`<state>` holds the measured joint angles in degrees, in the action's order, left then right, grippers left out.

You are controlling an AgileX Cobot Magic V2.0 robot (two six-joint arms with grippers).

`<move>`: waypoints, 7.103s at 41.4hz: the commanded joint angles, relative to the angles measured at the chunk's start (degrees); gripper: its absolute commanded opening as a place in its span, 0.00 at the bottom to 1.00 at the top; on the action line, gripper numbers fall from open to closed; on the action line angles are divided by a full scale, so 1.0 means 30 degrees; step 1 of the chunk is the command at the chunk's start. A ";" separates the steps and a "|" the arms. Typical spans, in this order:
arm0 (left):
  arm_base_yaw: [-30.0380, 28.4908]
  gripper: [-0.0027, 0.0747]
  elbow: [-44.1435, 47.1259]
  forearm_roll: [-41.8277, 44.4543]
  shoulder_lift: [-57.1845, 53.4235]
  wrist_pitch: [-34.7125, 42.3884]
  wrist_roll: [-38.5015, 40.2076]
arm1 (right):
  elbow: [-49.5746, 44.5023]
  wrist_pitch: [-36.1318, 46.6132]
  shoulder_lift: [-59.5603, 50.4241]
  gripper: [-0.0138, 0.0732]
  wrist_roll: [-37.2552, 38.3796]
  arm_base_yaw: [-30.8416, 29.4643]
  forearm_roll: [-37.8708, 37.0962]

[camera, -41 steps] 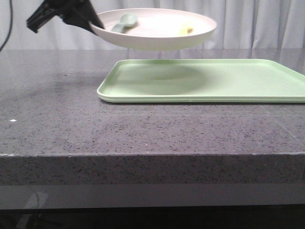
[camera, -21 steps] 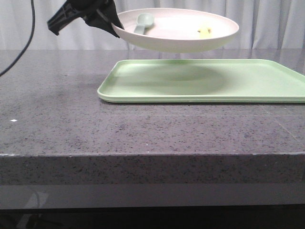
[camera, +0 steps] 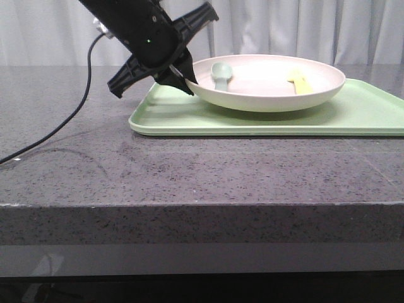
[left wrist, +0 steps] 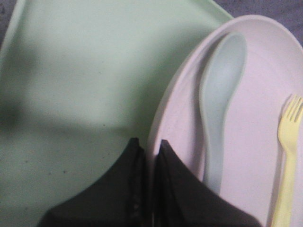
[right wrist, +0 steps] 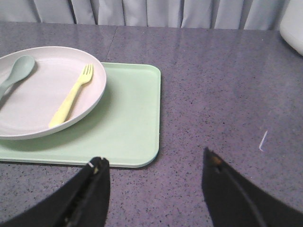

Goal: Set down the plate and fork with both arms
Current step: 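Lower the plate onto the green tray and open the left gripper, then raise the left gripper away from the plate, then lower the right gripper over the yellow fork on the plate, then close the right gripper on the yellow fork's handle, then lift the fork out of the plate with the right gripper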

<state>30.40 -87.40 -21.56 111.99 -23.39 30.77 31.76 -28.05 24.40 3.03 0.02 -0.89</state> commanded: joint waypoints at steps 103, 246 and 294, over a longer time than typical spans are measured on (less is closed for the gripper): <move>-0.3196 0.48 1.3555 0.1175 -2.3325 -0.3724 -1.5600 | 0.4538 -0.2540 0.3252 0.68 -0.1788 0.0438 0.1350; -0.3196 0.48 1.3555 0.1175 -2.3325 -0.3724 -1.5600 | 2.7075 -1.2679 3.1069 0.32 0.3437 0.4828 0.0298; -0.3196 0.48 1.3555 0.1175 -2.3325 -0.3724 -1.5600 | 2.7013 -1.4705 2.8486 0.26 0.2286 0.1067 0.0298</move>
<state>20.90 -45.18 -16.72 42.31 -38.50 -15.91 111.41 -71.02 112.72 11.98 4.36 0.61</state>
